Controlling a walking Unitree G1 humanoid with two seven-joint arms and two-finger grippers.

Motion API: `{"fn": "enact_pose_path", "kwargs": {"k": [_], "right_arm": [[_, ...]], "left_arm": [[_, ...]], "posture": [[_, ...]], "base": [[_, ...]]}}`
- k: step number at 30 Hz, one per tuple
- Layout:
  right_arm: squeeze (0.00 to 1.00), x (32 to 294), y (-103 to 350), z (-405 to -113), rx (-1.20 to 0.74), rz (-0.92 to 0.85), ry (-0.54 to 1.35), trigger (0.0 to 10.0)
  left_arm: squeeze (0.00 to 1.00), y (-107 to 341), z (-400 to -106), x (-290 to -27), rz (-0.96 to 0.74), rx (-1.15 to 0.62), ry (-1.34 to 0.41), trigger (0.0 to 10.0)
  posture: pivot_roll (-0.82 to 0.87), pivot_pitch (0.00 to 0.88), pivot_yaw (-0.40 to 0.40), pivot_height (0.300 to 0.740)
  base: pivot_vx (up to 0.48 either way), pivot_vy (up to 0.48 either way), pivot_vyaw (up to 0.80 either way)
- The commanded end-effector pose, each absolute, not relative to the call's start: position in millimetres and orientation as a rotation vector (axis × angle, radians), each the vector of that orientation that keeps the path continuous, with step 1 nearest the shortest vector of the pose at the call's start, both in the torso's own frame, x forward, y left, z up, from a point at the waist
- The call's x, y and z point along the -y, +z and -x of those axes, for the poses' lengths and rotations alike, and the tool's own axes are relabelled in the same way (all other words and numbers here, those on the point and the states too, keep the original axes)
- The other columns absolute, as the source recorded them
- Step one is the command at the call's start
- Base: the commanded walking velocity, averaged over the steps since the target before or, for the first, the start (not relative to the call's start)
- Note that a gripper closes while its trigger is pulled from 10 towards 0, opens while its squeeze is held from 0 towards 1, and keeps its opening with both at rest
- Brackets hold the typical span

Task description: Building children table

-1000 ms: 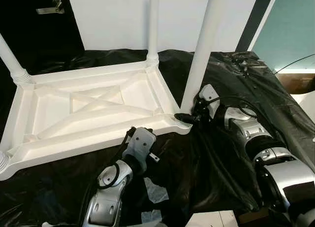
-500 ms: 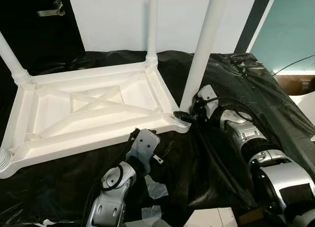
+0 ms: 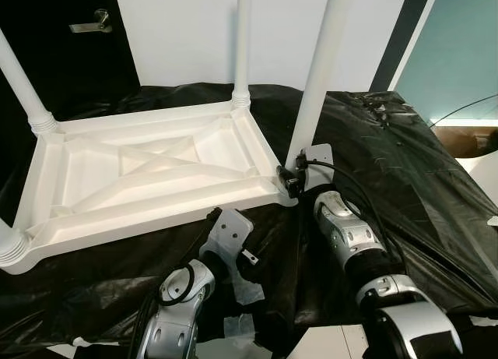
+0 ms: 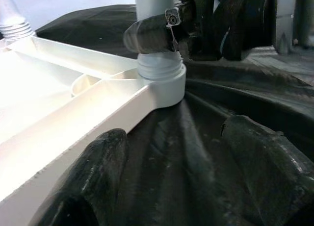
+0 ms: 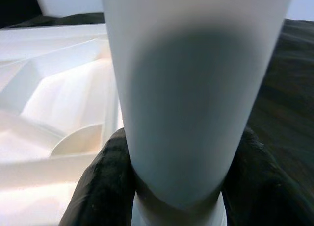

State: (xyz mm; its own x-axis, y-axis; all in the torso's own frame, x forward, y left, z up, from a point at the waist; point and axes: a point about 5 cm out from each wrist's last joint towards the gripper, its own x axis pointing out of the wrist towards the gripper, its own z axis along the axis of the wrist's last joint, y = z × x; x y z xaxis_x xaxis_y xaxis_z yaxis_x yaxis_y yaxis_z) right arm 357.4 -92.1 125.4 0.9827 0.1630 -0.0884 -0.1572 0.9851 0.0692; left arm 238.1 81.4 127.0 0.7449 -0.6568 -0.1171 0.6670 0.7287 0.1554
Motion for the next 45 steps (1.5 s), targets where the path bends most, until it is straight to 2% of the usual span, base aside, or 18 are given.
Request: {"fn": "enact_pose_path", "kwargs": {"k": [1,7,14,15,16,17,24,26,27,30,31,42,45], "right_arm": [[0.00,95,101,-348,-0.216,-0.119,0.095,10.0],[0.00,91,102,-348,-0.211,-0.147,0.097,10.0],[0.00,97,108,-352,-0.180,-0.103,0.102,10.0],[0.70,99,109,-352,-0.165,-0.090,0.108,10.0],[0.70,99,109,-352,-0.165,-0.090,0.108,10.0],[1.00,100,112,-353,-0.145,-0.093,0.122,10.0],[1.00,103,120,-352,-0.106,-0.117,0.145,10.0],[1.00,110,128,-353,-0.057,-0.122,0.254,10.0],[0.91,114,131,-353,-0.039,-0.126,0.314,10.0],[0.91,116,133,-353,-0.029,-0.129,0.351,10.0],[0.00,118,135,-354,-0.010,-0.112,0.383,10.0],[0.00,125,134,-356,0.009,-0.039,0.589,10.0],[0.00,130,135,-358,-0.015,0.034,0.743,10.0]], "left_arm": [[0.00,132,-243,-83,-0.192,-0.030,-0.620,10.0],[0.00,132,-245,-80,-0.190,-0.024,-0.621,10.0],[0.00,135,-249,-81,-0.195,-0.010,-0.612,10.0],[0.00,135,-249,-82,-0.196,-0.007,-0.609,10.0],[0.00,135,-249,-82,-0.196,-0.007,-0.609,10.0],[0.00,135,-249,-83,-0.198,-0.005,-0.606,10.0],[0.00,135,-249,-85,-0.201,-0.004,-0.601,10.0],[0.00,135,-249,-87,-0.204,-0.004,-0.598,10.0],[0.00,135,-249,-87,-0.205,-0.005,-0.597,10.0],[0.00,135,-249,-87,-0.205,-0.005,-0.598,10.0],[0.00,135,-249,-87,-0.206,-0.005,-0.598,10.0],[0.00,133,-248,-86,-0.203,-0.009,-0.607,10.0],[0.00,132,-247,-88,-0.217,-0.010,-0.618,10.0]], "posture": [[0.18,0.010,-0.083,0.740],[0.18,0.000,-0.088,0.740],[0.18,0.000,-0.094,0.740],[0.18,0.000,-0.093,0.740],[0.18,0.000,-0.093,0.740],[0.19,0.000,-0.093,0.740],[0.19,0.000,-0.092,0.740],[0.19,0.000,-0.091,0.740],[0.19,0.000,-0.090,0.740],[0.19,0.000,-0.090,0.740],[0.19,0.000,-0.088,0.740],[0.19,0.000,-0.075,0.740],[0.19,0.000,-0.066,0.740]], "base": [[0.000,0.000,0.00],[0.000,0.000,0.00],[0.000,0.000,0.00],[0.000,0.000,0.00],[0.000,0.000,0.00],[0.000,0.000,0.00],[0.000,0.000,0.00],[0.000,0.000,0.00],[0.000,0.000,0.00],[0.000,0.000,0.00],[0.000,0.000,0.00],[0.000,0.000,0.00],[0.000,0.000,0.00]]}}
